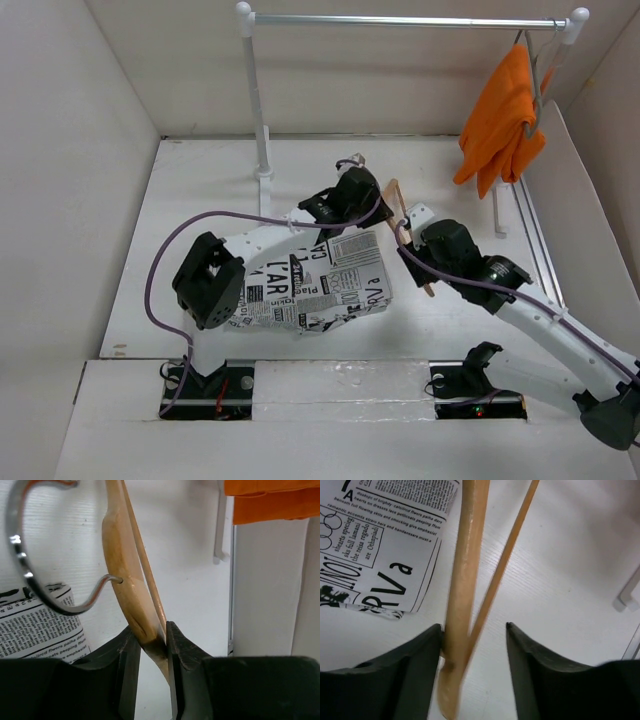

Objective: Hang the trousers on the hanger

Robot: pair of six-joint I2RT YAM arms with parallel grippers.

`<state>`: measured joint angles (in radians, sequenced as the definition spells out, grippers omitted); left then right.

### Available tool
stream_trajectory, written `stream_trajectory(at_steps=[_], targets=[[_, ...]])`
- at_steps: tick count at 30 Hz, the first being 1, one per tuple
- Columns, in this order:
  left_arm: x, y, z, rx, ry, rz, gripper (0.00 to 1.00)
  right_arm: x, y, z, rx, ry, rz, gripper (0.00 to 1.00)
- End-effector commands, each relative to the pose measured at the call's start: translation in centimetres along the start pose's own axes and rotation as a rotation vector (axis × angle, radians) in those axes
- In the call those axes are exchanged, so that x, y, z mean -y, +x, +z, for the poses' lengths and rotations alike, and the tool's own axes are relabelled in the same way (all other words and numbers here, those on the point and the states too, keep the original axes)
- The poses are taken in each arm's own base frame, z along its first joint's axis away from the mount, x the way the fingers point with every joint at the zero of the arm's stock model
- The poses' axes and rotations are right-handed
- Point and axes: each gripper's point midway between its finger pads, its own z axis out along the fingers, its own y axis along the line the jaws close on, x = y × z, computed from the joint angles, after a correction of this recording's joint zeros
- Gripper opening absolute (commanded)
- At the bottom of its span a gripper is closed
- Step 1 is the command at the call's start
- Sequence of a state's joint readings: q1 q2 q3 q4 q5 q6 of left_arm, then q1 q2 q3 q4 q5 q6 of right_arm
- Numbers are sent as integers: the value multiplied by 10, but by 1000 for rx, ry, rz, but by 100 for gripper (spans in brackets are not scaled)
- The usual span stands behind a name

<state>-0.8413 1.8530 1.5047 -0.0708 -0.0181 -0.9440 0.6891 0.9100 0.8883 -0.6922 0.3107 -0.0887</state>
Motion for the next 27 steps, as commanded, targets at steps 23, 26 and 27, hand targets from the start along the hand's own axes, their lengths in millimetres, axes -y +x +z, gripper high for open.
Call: stream_trajectory(at_steps=[23, 26, 27], targets=[[-37, 73, -31, 83, 62, -231, 0, -41, -32, 76, 93, -482, 287, 18], [-53, 84, -30, 75, 23, -239, 0, -47, -25, 99, 50, -494, 290, 34], [-55, 85, -31, 77, 19, -239, 0, -50, -32, 103, 86, -504, 279, 38]])
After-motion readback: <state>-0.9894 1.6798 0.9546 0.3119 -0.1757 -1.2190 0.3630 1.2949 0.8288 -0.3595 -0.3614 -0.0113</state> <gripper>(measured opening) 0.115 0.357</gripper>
